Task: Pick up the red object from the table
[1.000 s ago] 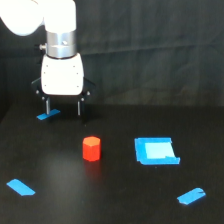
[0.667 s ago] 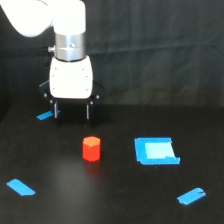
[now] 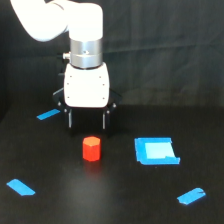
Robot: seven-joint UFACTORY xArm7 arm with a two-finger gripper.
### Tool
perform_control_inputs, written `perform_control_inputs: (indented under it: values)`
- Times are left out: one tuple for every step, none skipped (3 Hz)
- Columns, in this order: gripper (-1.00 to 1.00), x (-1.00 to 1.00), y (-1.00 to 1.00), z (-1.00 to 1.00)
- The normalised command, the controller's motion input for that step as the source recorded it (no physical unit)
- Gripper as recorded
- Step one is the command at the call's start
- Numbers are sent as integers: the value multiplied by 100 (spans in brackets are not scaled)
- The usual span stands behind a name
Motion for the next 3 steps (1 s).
perform_control_inputs:
  values:
    - [100, 9, -96, 9]
    - [100, 12, -90, 10]
    - [100, 15, -80, 0]
